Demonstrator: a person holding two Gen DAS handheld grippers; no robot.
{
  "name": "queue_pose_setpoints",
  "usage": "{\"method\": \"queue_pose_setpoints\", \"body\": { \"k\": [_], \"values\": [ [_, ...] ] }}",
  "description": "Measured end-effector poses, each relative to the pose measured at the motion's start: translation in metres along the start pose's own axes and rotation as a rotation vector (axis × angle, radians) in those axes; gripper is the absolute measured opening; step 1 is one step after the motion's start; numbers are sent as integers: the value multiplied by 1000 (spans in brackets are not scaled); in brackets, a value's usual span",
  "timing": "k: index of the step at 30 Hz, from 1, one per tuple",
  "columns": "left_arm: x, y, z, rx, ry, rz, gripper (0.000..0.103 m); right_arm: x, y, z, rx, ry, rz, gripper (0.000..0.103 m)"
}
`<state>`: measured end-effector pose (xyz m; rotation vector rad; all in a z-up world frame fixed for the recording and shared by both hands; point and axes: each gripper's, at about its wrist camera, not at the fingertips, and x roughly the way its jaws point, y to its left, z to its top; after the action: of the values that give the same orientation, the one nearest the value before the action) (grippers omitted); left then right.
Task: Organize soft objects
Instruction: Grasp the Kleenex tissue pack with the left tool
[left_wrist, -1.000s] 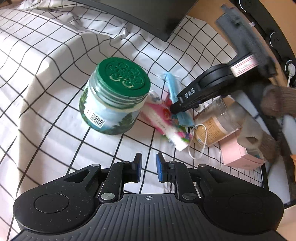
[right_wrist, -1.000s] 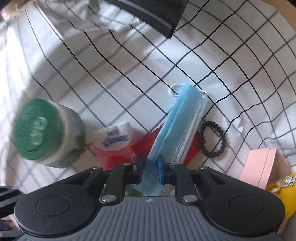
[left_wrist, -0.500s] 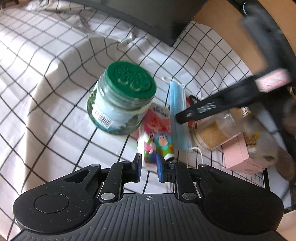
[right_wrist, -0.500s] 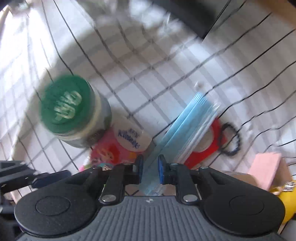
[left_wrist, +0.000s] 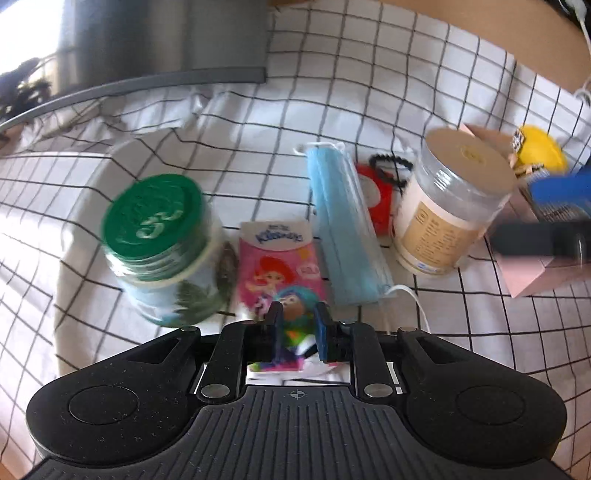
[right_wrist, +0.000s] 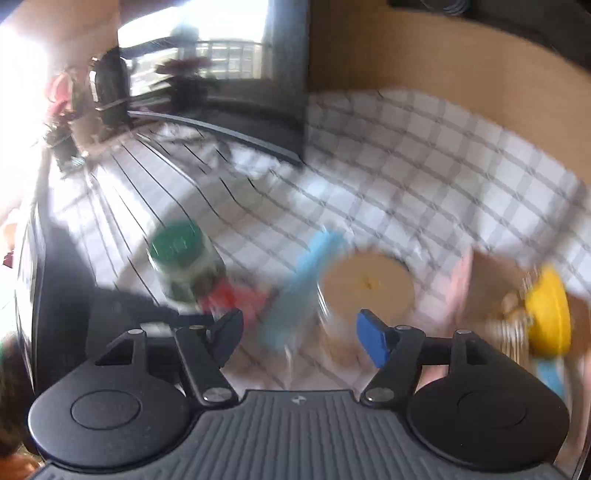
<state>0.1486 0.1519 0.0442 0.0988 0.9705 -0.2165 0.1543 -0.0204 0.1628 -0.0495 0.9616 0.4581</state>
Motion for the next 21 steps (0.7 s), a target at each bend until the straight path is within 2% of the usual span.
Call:
{"method": "queue_pose_setpoints", "body": {
  "k": [2, 4, 7, 10, 15, 18, 20, 21],
  "values": [
    [4, -8, 4, 15, 16, -16, 27, 10, -12, -18, 63, 48, 14, 68],
    [5, -15, 6, 31, 30, -29, 45, 17, -25, -35, 120, 69, 27, 69],
    [8, -21, 8, 33, 48, -42, 59, 24, -39, -52, 196, 94, 49, 69],
    [9, -21, 9, 16, 55, -45, 60, 32, -52, -66, 254, 126, 78, 69],
    [5, -16, 11, -11, 35, -34, 58, 39, -43, -73, 214, 163, 67, 69],
    [1, -15, 8, 44, 8, 85, 56, 45, -36, -72, 182, 191, 49, 70],
    [4, -7, 8, -1, 25, 73, 56, 50, -31, -69, 164, 206, 34, 81],
    [5, -3, 9, -25, 27, 55, 56, 52, -29, -69, 153, 212, 32, 83]
  ]
}}
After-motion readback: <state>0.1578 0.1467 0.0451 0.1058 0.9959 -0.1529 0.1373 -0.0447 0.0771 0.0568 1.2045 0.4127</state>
